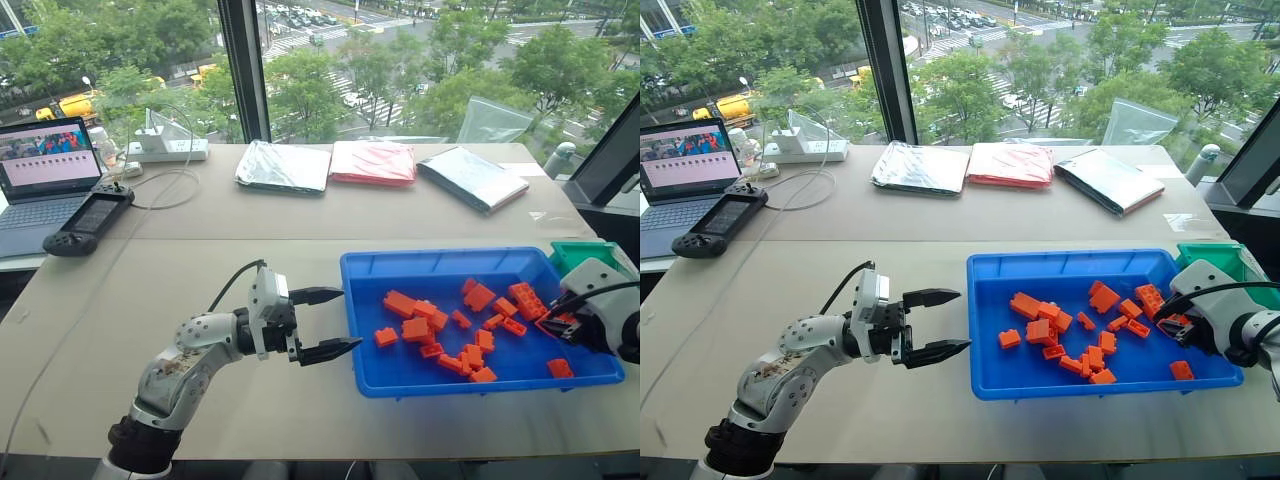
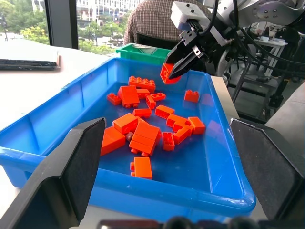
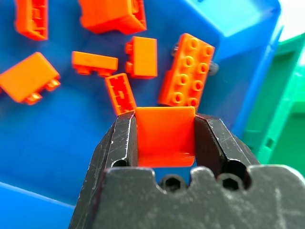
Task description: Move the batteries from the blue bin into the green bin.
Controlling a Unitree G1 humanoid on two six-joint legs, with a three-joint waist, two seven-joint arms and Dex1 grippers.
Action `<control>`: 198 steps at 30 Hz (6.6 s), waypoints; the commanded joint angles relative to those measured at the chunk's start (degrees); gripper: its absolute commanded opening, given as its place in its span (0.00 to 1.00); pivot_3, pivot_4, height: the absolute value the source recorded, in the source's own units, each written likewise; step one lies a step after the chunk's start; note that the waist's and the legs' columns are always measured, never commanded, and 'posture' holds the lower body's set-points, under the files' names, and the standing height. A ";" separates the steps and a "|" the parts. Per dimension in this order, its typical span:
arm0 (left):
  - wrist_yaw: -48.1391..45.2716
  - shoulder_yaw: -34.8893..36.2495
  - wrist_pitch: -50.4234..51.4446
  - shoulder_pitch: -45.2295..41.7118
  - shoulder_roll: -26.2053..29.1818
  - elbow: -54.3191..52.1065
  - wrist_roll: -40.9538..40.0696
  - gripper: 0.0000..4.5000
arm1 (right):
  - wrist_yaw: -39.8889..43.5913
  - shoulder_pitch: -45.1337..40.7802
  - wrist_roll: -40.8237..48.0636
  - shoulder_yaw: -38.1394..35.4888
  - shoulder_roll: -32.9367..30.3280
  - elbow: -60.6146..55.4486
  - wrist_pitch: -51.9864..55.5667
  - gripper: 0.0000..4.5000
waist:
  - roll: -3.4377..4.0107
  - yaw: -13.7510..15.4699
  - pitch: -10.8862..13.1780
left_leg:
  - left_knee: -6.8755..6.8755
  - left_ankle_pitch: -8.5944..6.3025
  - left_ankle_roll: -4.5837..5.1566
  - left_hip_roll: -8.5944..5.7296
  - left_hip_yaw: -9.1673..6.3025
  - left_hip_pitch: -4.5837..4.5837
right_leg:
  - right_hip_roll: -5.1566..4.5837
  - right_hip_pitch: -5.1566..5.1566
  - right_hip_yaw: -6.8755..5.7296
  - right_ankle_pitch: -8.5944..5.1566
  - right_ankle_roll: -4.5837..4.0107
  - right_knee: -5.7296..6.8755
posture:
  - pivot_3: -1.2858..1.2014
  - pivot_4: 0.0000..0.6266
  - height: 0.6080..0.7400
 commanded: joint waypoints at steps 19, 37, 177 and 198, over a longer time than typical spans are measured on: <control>0.31 0.23 0.12 -0.37 0.46 -2.56 -1.32 1.00 | 2.25 -3.98 4.58 1.06 0.00 -5.45 2.70 0.99 | 0.00 0.14 0.00 | 0.01 0.00 0.00 0.00 -0.01 -0.01 | -0.01 -0.01 -0.01 0.00 0.00 0.01 | 0.52 0.24 1.00; 1.06 -0.09 0.20 -0.97 0.30 -2.78 -1.02 1.00 | -6.10 -18.41 -1.83 14.67 13.05 13.34 -7.32 0.99 | -0.02 -0.35 0.01 | -0.02 0.00 -0.01 -0.03 -0.01 -0.01 | -0.03 -0.05 0.00 0.00 0.00 0.02 | 0.52 0.24 1.00; 1.41 0.85 0.71 1.53 2.25 -4.79 -1.60 1.00 | -12.50 -18.27 6.76 -5.71 11.38 3.67 18.28 0.32 | 0.05 -0.93 0.02 | -0.05 0.00 -0.01 -0.02 -0.02 -0.04 | -0.02 -0.08 0.01 0.00 0.00 0.03 | 0.52 0.24 1.00; 1.31 0.28 1.99 0.34 2.36 -4.77 -2.04 1.00 | -3.89 -0.82 13.51 -4.92 6.18 -9.41 19.17 0.32 | 0.03 -0.60 0.02 | -0.02 0.00 0.01 -0.01 -0.01 -0.01 | -0.01 0.00 0.01 0.00 0.00 0.01 | 0.52 0.24 1.00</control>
